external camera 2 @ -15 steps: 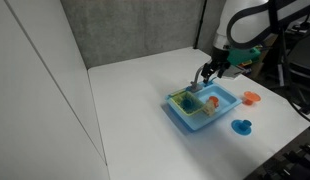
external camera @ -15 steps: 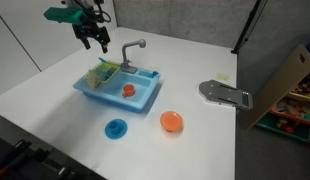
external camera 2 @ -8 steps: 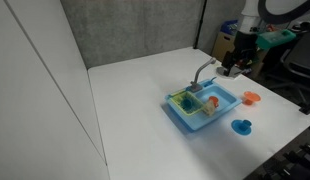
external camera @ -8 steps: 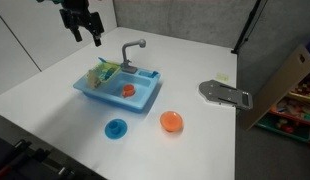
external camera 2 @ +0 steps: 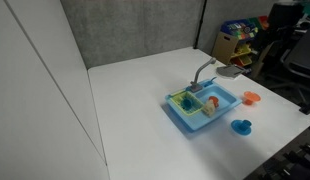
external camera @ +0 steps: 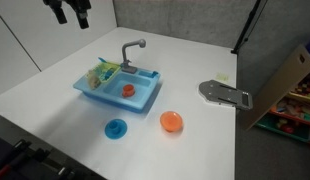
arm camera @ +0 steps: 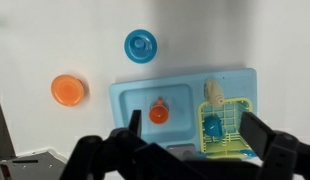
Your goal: Remove the blue cup from the sink and put it in the drying rack
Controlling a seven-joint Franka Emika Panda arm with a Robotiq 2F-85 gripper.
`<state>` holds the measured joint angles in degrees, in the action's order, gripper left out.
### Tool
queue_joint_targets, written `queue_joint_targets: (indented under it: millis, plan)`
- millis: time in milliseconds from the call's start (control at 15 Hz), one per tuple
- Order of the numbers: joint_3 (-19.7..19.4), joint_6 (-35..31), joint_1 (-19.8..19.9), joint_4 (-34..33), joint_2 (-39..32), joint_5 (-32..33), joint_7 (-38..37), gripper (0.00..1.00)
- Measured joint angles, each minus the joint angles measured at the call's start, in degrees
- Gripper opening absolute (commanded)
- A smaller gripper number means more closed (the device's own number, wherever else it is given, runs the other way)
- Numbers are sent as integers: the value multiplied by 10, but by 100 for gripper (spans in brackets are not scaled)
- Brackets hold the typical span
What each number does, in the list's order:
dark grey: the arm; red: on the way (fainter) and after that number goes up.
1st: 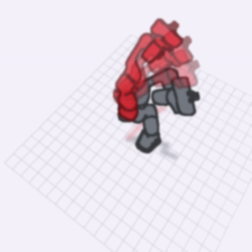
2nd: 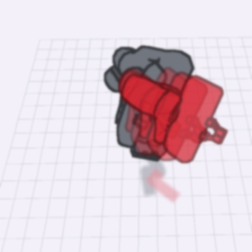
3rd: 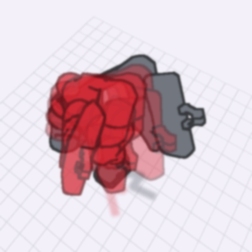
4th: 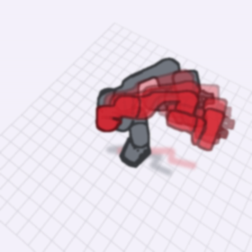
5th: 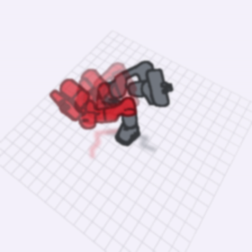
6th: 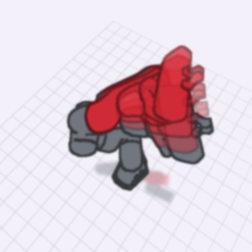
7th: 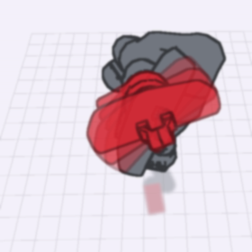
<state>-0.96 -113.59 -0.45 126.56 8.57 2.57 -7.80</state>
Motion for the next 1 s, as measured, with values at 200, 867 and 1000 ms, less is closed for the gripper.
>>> queue_joint_targets:
  millis: [200, 867, 1000]
  plan:
    - [-2, 48, 6, 5, 57, -2, 4, 100]
    - [-4, 206, 7, 0, 227, -5, 9, 100]
    - [-4, 217, 7, -2, 246, -5, 9, 100]
